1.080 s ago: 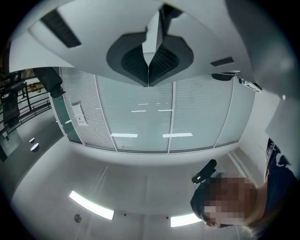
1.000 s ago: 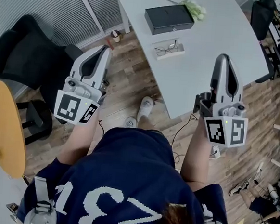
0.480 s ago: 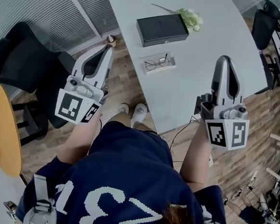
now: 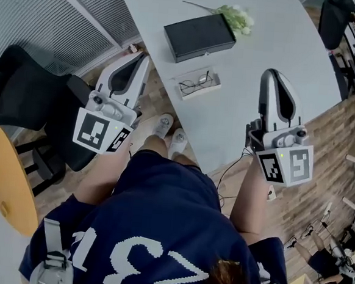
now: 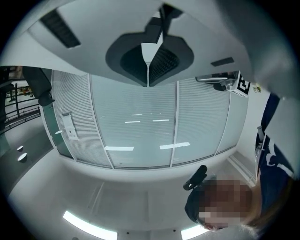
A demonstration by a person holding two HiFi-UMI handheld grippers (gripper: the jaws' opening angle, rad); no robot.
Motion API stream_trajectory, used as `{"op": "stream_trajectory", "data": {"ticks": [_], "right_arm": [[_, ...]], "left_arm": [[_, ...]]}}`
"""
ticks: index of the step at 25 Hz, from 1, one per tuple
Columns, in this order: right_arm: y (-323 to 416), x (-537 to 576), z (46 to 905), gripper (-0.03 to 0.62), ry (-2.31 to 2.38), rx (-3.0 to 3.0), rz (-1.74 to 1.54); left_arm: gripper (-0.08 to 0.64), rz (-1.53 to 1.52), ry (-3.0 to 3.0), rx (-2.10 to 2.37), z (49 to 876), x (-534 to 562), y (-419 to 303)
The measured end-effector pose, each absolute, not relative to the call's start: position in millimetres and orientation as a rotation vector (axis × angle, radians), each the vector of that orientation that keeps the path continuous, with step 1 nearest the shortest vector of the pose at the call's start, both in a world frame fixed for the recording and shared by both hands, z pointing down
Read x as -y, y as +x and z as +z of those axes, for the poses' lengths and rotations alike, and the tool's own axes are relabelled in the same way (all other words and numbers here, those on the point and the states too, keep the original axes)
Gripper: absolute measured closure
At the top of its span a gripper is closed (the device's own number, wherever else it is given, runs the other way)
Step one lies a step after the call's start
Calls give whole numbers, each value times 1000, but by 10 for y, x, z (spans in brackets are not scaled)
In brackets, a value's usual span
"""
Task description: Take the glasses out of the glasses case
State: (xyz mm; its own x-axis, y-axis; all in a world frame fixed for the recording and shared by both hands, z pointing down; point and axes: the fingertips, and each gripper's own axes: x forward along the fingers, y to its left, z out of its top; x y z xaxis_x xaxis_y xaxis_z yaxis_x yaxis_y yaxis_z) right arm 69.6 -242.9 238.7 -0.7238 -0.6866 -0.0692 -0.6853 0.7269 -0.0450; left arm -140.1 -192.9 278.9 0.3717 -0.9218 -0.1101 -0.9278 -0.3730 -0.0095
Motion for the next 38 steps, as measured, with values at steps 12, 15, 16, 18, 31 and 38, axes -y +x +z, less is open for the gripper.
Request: {"op": "stream_trajectory", "data": {"ticks": [12,15,16,18,31,38], "right_arm": [[-110,2546,3880,491,-989,-3321,-197],[-242,2498,4325,489,-959,-3453,-226],[-275,2475,4470,489,-935,-3499,-238],[-334,2419,4753,488,-866,-3598,-244],[-385,2228,6076,451,-176,-4234,372],[-409,2267,6288,534,22,-4313,487]], "left_arm": [[546,100,-2662,-1651,3119,2350,-1589],[546,86,-2688,-1653,3233,2392,-1630],[546,80,-2696,-1654,3267,2403,-1641],[546,69,-2709,-1655,3327,2422,-1663],[546,7,-2735,-1708,3588,2395,-1849],[546,-1,-2717,-1755,3619,2370,-2006]]}}
